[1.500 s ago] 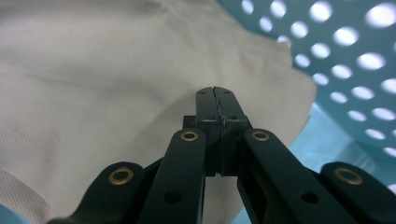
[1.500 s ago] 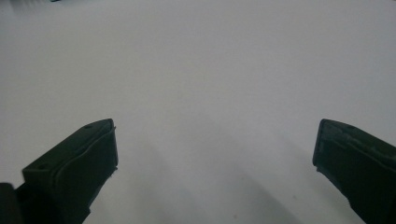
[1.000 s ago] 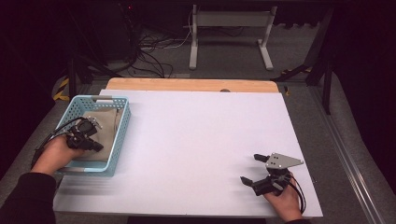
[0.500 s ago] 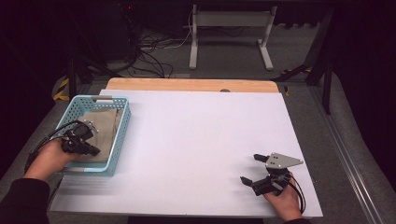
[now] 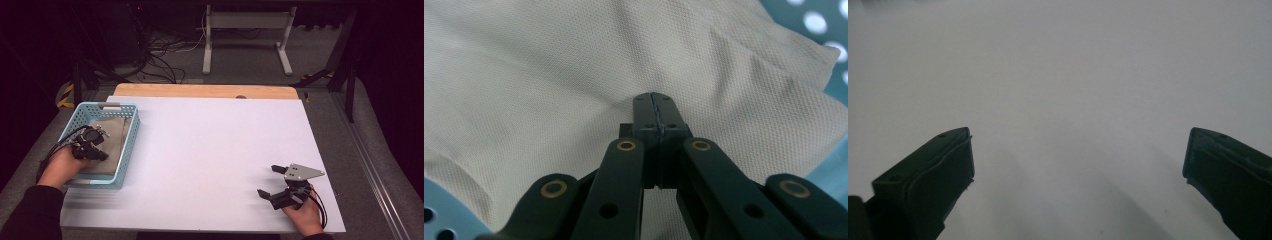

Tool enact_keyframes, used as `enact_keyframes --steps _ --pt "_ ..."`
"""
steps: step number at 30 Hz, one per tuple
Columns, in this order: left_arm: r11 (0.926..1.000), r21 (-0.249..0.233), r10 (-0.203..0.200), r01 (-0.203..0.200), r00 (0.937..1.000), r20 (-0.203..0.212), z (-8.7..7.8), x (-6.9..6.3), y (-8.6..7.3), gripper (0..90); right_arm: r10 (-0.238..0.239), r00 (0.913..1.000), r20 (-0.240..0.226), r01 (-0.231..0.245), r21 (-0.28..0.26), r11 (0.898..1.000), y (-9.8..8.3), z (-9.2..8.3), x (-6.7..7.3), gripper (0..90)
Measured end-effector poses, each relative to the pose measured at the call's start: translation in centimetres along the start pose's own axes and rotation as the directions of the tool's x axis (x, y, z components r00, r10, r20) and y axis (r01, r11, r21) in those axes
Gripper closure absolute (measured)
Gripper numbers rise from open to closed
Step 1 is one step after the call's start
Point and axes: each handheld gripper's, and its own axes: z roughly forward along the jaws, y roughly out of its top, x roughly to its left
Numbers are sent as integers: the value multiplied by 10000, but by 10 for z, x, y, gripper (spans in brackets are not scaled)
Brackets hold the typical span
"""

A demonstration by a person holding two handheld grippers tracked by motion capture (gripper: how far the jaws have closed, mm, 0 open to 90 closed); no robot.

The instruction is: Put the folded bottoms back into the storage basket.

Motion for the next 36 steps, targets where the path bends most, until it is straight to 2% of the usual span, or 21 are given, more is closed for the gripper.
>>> enact_keyframes --steps 3,6,9,12,14,15,16,20,21,22,25,28,29,30,31,32,34,36 --pt "9998 170 39 -42 9998 198 -1 -2 -4 900 -3 10000 -9 3 -3 10000 0 0 0 6" --pt "9999 65 80 -81 9997 212 -3 -2 -8 899 0 10000 -5 0 25 10000 0 0 0 6" --pt "9998 -175 -21 24 9998 185 -6 -1 -9 898 10 10000 -2 -10 35 10000 0 0 0 6" --pt "9976 -666 -174 188 9996 224 -12 -1 -10 895 36 10000 16 -36 30 10000 0 0 0 6" --pt "9919 -1249 -220 240 9996 175 -20 -1 -12 885 37 10000 24 -37 39 10000 0 0 0 6" --pt "9919 -1249 -220 240 9996 175 -20 -1 -12 868 37 10000 24 -37 39 10000 0 0 0 6" --pt "9875 -1552 -254 276 9995 162 -25 -3 -13 858 57 10000 19 -57 46 10000 0 0 0 6" --pt "9828 -1822 -271 294 9995 155 -30 -6 -13 828 31 10000 19 -31 30 10000 0 0 0 6" --pt "9783 -2048 -282 306 9995 148 -35 -9 -14 819 2 10000 21 -2 15 10000 0 0 0 6" --pt "9783 -2048 -282 306 9995 148 -35 -9 -14 809 2 10000 21 -2 15 10000 0 0 0 6" --pt "9727 -2304 -244 267 9996 127 -40 -12 -14 790 22 10000 18 -22 9 10000 0 0 0 6" --pt "9659 -2558 -353 397 9991 217 -45 -14 -16 763 31 10000 -6 -31 -9 10000 0 0 0 6" --pt "9606 -2741 -401 452 9989 240 -49 -15 -17 736 25 10000 -15 -25 -23 10000 0 0 0 6" --pt "9606 -2741 -401 452 9989 240 -49 -15 -17 729 25 10000 -15 -25 -23 10000 0 0 0 6" --pt "9543 -2939 -468 535 9985 297 -51 -17 -18 712 29 10000 -30 -29 -42 10000 0 0 0 6" --pt "9543 -2939 -468 535 9985 297 -51 -17 -18 697 29 10000 -30 -29 -42 10000 0 0 0 6" --pt "9450 -3206 -544 643 9977 396 -55 -20 -18 682 30 10000 -57 -30 -61 10000 0 -1 -1 6" --pt "9389 -3380 -539 649 9977 418 -59 -24 -18 600 35 9999 -111 -36 -80 10000 0 -1 -1 6"
